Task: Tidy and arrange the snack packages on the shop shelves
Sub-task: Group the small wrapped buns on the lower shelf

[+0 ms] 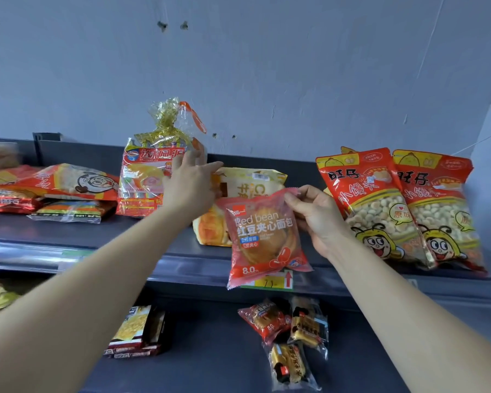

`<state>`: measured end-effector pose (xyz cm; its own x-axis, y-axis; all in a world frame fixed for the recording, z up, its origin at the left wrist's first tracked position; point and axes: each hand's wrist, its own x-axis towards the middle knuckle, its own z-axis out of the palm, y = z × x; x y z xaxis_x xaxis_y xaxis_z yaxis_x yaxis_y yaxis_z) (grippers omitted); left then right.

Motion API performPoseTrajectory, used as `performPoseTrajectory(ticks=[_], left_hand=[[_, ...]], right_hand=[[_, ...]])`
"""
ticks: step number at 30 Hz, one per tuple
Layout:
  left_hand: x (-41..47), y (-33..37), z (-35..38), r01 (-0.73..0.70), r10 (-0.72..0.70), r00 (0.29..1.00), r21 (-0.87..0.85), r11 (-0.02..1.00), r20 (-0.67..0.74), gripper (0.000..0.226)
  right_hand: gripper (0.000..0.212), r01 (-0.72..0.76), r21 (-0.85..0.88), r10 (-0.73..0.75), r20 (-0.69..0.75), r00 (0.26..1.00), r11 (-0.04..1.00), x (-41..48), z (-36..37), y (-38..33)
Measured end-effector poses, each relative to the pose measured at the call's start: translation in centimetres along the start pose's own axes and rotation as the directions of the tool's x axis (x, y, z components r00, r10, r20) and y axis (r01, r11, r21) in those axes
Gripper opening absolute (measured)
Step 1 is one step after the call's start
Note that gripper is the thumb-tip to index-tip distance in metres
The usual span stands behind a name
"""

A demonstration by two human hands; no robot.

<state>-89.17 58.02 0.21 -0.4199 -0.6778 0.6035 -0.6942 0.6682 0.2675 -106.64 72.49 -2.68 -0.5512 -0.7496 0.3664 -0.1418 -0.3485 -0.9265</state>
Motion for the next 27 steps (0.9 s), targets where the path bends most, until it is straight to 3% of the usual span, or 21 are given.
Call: performPoseTrajectory(ticks=[6, 12, 20, 27], left_hand=[[-0.9, -0.2, 1.5, -0.077, 0.100, 0.994, -0.368, 0.927, 0.044, 0.076], [-2.4, -1.1, 1.9, -0.014, 0.033, 0.999, -0.463, 0.886, 0.032, 0.099], [-4.4, -2.2, 2.1, 0.064, -0.040, 0.998, -0.514, 0.855, 0.058, 0.098], [-6.3, -2.3, 1.4, 0.127, -0.133, 0.991, -0.533, 0.836, 0.028, 0.068]], right_hand=[[0.028, -0.067, -0.069, 0.065, -0.037, 0.997, 0.995, -0.3, -0.7, 0.8], [0.018, -0.038, -0.072, 0.037, -0.008, 0.999, 0.997, -1.1, -0.2, 0.6], [0.018, -0.060, -0.013, 0.061, 0.066, 0.996, 0.998, -3.0, -0.1, 1.2], [0.019, -0.074, -0.003, 0.074, 0.168, 0.983, 0.997, -4.6, 0.5, 1.3]])
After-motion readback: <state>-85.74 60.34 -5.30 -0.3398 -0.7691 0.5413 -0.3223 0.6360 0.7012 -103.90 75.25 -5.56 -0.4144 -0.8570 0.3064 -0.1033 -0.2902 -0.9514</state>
